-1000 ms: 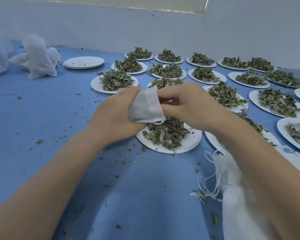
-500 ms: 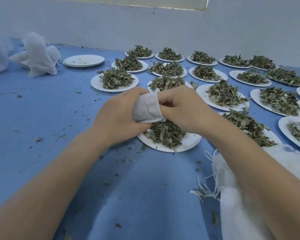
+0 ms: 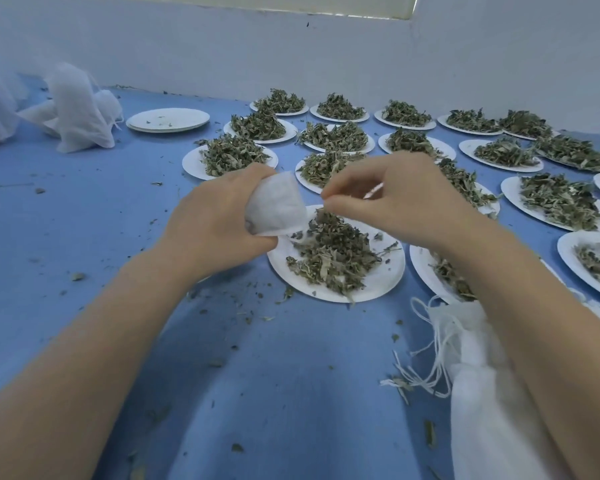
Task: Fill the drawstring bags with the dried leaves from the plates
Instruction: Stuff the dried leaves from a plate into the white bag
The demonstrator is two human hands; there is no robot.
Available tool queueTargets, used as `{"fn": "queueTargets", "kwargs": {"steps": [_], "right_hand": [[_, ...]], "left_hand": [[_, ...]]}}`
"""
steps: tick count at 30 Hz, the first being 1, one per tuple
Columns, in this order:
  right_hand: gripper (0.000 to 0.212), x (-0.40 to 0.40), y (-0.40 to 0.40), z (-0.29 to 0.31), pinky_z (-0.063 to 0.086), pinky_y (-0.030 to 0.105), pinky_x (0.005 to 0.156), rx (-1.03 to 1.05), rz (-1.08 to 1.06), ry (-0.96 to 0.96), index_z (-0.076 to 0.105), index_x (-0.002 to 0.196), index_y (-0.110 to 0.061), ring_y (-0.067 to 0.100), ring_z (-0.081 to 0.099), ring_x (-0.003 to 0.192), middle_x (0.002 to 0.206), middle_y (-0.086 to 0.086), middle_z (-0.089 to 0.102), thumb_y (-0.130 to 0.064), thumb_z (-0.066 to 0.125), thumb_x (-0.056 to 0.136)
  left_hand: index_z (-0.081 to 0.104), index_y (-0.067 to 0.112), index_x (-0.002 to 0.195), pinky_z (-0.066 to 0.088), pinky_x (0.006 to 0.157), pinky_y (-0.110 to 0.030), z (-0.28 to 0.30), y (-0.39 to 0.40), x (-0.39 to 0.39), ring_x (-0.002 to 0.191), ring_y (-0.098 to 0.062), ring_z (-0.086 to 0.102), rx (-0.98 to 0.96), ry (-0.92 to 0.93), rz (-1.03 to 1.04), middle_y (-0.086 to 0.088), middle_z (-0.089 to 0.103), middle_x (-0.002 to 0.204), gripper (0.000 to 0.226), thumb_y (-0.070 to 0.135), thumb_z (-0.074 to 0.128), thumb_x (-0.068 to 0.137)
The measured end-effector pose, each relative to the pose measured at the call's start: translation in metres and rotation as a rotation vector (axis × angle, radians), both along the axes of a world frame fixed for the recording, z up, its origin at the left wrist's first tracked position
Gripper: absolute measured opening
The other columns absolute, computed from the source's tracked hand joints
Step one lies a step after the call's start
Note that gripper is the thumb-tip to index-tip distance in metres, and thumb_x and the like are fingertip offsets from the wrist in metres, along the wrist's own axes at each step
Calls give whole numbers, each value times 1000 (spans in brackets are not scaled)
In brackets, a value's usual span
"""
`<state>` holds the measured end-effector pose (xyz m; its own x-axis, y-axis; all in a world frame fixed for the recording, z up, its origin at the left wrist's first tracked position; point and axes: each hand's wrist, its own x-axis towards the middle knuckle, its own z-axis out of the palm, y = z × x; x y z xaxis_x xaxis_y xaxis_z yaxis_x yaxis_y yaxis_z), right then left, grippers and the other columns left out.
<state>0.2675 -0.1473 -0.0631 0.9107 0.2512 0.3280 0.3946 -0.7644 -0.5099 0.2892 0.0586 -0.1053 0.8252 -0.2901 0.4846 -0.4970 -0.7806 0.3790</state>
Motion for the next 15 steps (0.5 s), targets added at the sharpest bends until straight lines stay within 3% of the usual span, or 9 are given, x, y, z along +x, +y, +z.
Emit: {"fn": "queueTargets", "kwargs": {"steps": [2, 5, 8, 12, 15], "right_hand": [[37, 3, 0, -6, 43, 17, 73, -255, -19, 76, 63, 112, -33, 4, 57, 93, 106, -15, 61, -51, 64, 80], [67, 9, 6, -23, 39, 29, 87, -470, -34, 205, 44, 136, -32, 16, 47, 114, 131, -1, 45, -65, 53, 79], [57, 12, 10, -34, 41, 30, 84, -492, -47, 159, 50, 132, -27, 19, 48, 108, 117, 2, 50, -60, 50, 86], [32, 13, 11, -33, 44, 30, 85, -456, -17, 82, 67, 112, -25, 16, 57, 95, 100, -3, 67, -45, 56, 89], [19, 14, 10, -33, 33, 31, 89, -504, -28, -24, 70, 103, -33, 13, 57, 96, 94, -10, 70, -38, 55, 93]], "left_hand": [[51, 25, 121, 48, 74, -39, -2, 2, 2, 93, -24, 54, 20, 16, 9, 5, 60, 106, 62, 25, 75, 63], [50, 26, 120, 48, 73, -37, -5, 2, 3, 93, -24, 54, 42, 23, 15, 6, 60, 108, 61, 26, 75, 64], [50, 27, 122, 45, 73, -33, -6, 2, 4, 94, -23, 54, 50, 25, 15, 7, 60, 112, 63, 27, 75, 64], [50, 27, 123, 41, 71, -30, -7, 4, 5, 88, -16, 49, 38, 39, 26, 7, 61, 110, 63, 28, 74, 64], [50, 27, 123, 40, 71, -30, -7, 5, 6, 88, -17, 49, 38, 50, 27, 5, 61, 108, 63, 28, 74, 65]]}}
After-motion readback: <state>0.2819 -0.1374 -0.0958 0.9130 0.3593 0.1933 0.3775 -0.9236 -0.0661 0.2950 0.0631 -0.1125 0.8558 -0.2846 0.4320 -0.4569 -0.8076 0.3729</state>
